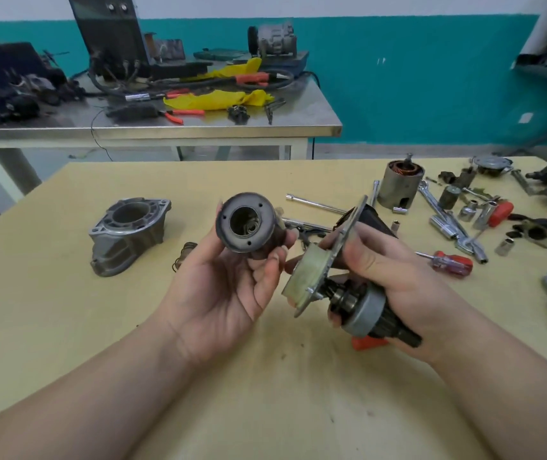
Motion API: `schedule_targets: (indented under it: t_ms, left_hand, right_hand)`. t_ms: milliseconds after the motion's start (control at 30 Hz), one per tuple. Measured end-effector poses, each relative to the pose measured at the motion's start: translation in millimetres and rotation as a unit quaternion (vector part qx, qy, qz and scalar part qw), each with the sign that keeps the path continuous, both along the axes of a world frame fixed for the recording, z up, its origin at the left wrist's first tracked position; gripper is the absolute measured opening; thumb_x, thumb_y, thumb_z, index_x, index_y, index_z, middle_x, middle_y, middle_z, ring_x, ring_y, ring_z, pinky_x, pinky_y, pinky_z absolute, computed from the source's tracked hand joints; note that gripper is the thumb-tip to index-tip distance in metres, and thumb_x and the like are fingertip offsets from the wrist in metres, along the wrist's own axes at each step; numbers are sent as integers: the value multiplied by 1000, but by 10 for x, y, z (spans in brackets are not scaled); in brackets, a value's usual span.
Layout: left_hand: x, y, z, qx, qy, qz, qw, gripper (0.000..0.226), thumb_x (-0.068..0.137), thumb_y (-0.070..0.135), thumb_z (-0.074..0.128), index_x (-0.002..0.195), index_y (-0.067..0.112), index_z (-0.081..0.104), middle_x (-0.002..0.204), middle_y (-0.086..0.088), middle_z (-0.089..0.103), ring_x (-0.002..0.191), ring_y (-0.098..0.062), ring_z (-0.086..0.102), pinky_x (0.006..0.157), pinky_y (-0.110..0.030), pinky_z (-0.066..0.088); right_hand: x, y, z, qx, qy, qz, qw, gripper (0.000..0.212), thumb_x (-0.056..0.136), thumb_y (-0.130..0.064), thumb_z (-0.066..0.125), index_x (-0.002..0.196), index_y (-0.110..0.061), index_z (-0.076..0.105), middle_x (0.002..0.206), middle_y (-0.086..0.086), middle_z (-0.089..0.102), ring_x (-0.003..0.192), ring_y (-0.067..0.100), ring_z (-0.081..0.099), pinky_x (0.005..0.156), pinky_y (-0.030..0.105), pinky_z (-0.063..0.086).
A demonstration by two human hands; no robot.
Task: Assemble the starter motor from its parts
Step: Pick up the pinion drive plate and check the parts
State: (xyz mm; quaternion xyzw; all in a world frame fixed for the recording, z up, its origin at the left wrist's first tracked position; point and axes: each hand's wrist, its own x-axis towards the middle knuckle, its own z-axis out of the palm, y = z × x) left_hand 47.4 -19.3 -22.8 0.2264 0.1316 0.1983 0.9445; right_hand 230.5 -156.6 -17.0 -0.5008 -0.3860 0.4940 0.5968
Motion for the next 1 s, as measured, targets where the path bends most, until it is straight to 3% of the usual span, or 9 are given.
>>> schedule_targets:
  t_ms: [67, 133, 200, 233, 333, 433, 567, 700, 1000]
  left_hand:
    - [2, 31, -18, 3, 1, 5, 1000, 75, 113, 58, 34, 103, 5, 86, 100, -16, 80, 69, -16, 79, 60, -24, 65]
    - [-3, 67, -52, 10, 6, 6, 1000, 76, 113, 60, 35, 101, 6, 87, 101, -15, 80, 70, -16, 79, 61, -24, 65]
    - [2, 77, -68, 30, -2, 0, 1000, 56, 104, 56, 61, 101, 6, 86, 104, -15, 81, 74, -17, 80, 63, -25, 66]
    - [7, 71, -61, 43, -7, -4, 999, 49, 88, 51, 82, 103, 5, 86, 105, -17, 80, 76, -20, 80, 64, -27, 66]
    - [8, 72, -76, 59, -22, -8, 998, 77, 48, 37, 108, 108, -2, 82, 106, -22, 79, 77, -27, 81, 61, -32, 67]
    - [-3, 65, -71, 59, -27, -6, 998, 83, 41, 35, 110, 109, -4, 81, 105, -23, 79, 77, -29, 82, 59, -33, 67]
    - [-17, 38, -43, 56, -42, 8, 998, 87, 31, 28, 112, 107, -3, 82, 103, -23, 80, 78, -34, 82, 58, -34, 67]
    - [-17, 3, -15, 55, -52, 21, 997, 87, 27, 24, 112, 106, -2, 84, 106, -23, 79, 83, -36, 82, 60, -36, 67]
    - [-41, -12, -1, 92, -26, 71, 993, 78, 31, 24, 114, 100, 1, 86, 112, -22, 80, 97, -36, 82, 71, -36, 68]
  right_hand:
    - [-19, 0, -30, -15, -14, -10, 1000, 68, 68, -65, 89, 109, -18, 63, 96, 17, 75, 64, 38, 67, 59, 94, 23]
    - [-17, 3, -49, -16, -19, -12, 1000, 68, 69, -65, 89, 110, -18, 62, 95, 16, 75, 66, 40, 67, 56, 94, 21]
    - [5, 14, -68, -15, -24, -9, 1000, 69, 71, -63, 89, 112, -15, 60, 98, 18, 74, 71, 44, 66, 54, 92, 22]
    - [14, 18, -77, -11, -24, -5, 1000, 69, 72, -62, 89, 113, -15, 60, 99, 20, 73, 73, 47, 65, 54, 91, 24]
    - [28, 35, -65, -3, -17, -4, 1000, 71, 69, -58, 91, 112, -11, 60, 99, 21, 72, 72, 45, 64, 62, 73, 46]
    - [39, 45, -53, -6, 1, -12, 1000, 76, 66, -56, 93, 112, -7, 58, 109, 30, 69, 67, 41, 67, 61, 51, 58]
    - [39, 44, -64, -12, -7, -14, 1000, 76, 66, -58, 92, 113, -9, 58, 105, 23, 74, 67, 41, 66, 64, 55, 54]
    - [33, 38, -51, -15, -3, -9, 1000, 73, 68, -58, 91, 113, -10, 58, 113, 28, 72, 71, 43, 66, 66, 53, 55]
    - [29, 29, -26, -14, 8, -11, 1000, 73, 70, -58, 91, 113, -8, 58, 108, 25, 72, 71, 42, 66, 65, 55, 55]
